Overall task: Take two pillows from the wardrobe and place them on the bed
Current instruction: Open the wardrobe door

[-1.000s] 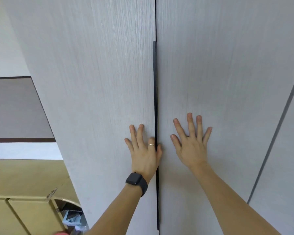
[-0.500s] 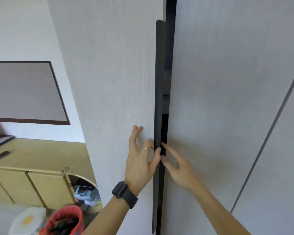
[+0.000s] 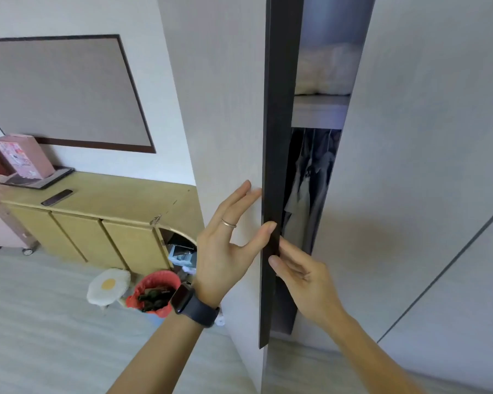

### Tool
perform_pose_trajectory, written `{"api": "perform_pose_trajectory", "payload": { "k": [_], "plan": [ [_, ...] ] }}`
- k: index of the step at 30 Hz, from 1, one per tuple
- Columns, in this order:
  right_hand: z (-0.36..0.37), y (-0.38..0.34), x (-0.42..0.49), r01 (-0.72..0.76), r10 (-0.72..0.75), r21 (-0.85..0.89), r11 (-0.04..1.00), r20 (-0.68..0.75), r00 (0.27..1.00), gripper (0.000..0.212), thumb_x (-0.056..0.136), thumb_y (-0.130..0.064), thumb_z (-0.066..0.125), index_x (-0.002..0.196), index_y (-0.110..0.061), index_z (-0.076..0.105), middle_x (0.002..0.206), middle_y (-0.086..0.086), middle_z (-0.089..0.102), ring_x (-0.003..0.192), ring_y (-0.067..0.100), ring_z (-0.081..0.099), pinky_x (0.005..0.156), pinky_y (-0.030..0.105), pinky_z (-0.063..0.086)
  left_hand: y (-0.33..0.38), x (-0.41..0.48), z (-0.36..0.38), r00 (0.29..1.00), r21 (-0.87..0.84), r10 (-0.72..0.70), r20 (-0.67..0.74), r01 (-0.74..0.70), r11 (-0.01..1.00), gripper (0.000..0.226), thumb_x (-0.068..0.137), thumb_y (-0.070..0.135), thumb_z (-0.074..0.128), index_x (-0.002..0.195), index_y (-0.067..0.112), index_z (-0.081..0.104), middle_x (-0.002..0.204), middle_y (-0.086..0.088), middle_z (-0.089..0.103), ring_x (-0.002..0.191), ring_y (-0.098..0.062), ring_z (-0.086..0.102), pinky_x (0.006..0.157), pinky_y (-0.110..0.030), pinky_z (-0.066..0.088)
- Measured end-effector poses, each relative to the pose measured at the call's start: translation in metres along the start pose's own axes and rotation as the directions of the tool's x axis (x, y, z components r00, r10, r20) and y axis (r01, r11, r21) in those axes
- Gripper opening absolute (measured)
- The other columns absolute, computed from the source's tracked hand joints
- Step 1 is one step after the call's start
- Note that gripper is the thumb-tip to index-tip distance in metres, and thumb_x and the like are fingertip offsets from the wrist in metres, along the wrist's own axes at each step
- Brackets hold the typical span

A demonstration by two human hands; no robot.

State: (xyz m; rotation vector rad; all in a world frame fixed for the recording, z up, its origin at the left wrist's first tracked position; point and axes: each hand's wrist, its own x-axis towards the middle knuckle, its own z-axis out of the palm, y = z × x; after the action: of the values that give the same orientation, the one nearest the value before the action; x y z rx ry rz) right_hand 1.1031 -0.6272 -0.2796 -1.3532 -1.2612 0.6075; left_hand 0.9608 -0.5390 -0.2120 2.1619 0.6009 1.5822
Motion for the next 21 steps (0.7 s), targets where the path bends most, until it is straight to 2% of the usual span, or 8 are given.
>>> {"api": "perform_pose_trajectory", "payload": {
  "k": [3, 6, 8, 11, 14, 18, 21],
  "plan": [
    [0.026, -0.003, -0.01, 0.073, -0.074, -0.017, 0.997, -0.046, 0.996, 0.049, 0.093, -0.035, 0.065, 0.139, -0.048, 0.052, 0.127, -0.027, 0.067, 0.115, 0.001, 0.067, 0.093, 0.02, 0.055, -0.007, -0.009, -0.028, 0.998, -0.041, -0.031, 0.047, 0.033, 0.999, 0.051, 0.089, 0.028, 0.074, 0.135, 0.011, 0.06, 0.147, -0.004, 0.054, 0.135, -0.012, 0.052, 0.095, -0.045, 0.056],
    [0.064, -0.008, -0.019, 0.197, -0.205, -0.085, 0.977, -0.109, 0.973, 0.051, 0.098, -0.03, 0.064, 0.145, -0.042, 0.05, 0.112, -0.015, 0.074, 0.099, 0.012, 0.073, 0.079, 0.023, 0.061, -0.018, -0.02, -0.065, 0.991, -0.144, -0.112, 0.075, 0.122, 0.982, 0.052, 0.091, 0.037, 0.071, 0.137, 0.016, 0.06, 0.142, -0.002, 0.06, 0.129, -0.015, 0.058, 0.093, -0.042, 0.057],
    [0.094, -0.008, -0.022, 0.281, -0.295, -0.116, 0.953, -0.132, 0.946, 0.051, 0.098, -0.025, 0.065, 0.147, -0.033, 0.051, 0.116, -0.015, 0.071, 0.096, 0.012, 0.073, 0.077, 0.023, 0.061, -0.029, -0.026, -0.092, 0.982, -0.231, -0.165, 0.095, 0.183, 0.955, 0.05, 0.092, 0.039, 0.07, 0.137, 0.017, 0.061, 0.136, -0.004, 0.065, 0.122, -0.018, 0.064, 0.092, -0.041, 0.057],
    [0.152, -0.009, -0.021, 0.387, -0.42, -0.211, 0.898, -0.14, 0.897, 0.054, 0.097, -0.021, 0.069, 0.148, -0.021, 0.051, 0.136, -0.009, 0.062, 0.115, 0.016, 0.068, 0.09, 0.031, 0.059, -0.051, -0.031, -0.144, 0.973, -0.31, -0.188, 0.132, 0.221, 0.925, 0.042, 0.094, 0.039, 0.067, 0.133, 0.023, 0.064, 0.125, 0.004, 0.072, 0.113, -0.017, 0.069, 0.091, -0.032, 0.055],
    [0.208, -0.011, -0.013, 0.434, -0.48, -0.298, 0.85, -0.1, 0.872, 0.061, 0.098, -0.028, 0.068, 0.153, -0.026, 0.042, 0.154, 0.0, 0.048, 0.14, 0.021, 0.05, 0.11, 0.034, 0.046, -0.077, -0.028, -0.196, 0.966, -0.314, -0.197, 0.167, 0.241, 0.918, 0.032, 0.097, 0.039, 0.064, 0.127, 0.028, 0.069, 0.114, 0.01, 0.075, 0.106, -0.01, 0.07, 0.088, -0.021, 0.051],
    [0.276, -0.013, 0.004, 0.446, -0.496, -0.368, 0.816, -0.05, 0.867, 0.068, 0.097, -0.028, 0.069, 0.157, -0.025, 0.035, 0.162, 0.004, 0.035, 0.145, 0.021, 0.042, 0.115, 0.033, 0.04, -0.111, -0.022, -0.254, 0.93, -0.461, -0.272, 0.247, 0.36, 0.811, 0.034, 0.099, 0.036, 0.061, 0.129, 0.02, 0.067, 0.124, -0.001, 0.072, 0.117, -0.02, 0.067, 0.093, -0.029, 0.053],
    [0.314, -0.014, 0.015, 0.438, -0.509, -0.406, 0.802, -0.081, 0.857, 0.07, 0.098, -0.024, 0.067, 0.158, -0.022, 0.032, 0.16, 0.008, 0.039, 0.145, 0.022, 0.042, 0.114, 0.033, 0.04, -0.13, -0.017, -0.282, 0.894, -0.538, -0.313, 0.32, 0.443, 0.717, 0.029, 0.099, 0.029, 0.059, 0.126, 0.022, 0.069, 0.124, -0.004, 0.072, 0.113, -0.019, 0.068, 0.085, -0.025, 0.055]
  ]
}}
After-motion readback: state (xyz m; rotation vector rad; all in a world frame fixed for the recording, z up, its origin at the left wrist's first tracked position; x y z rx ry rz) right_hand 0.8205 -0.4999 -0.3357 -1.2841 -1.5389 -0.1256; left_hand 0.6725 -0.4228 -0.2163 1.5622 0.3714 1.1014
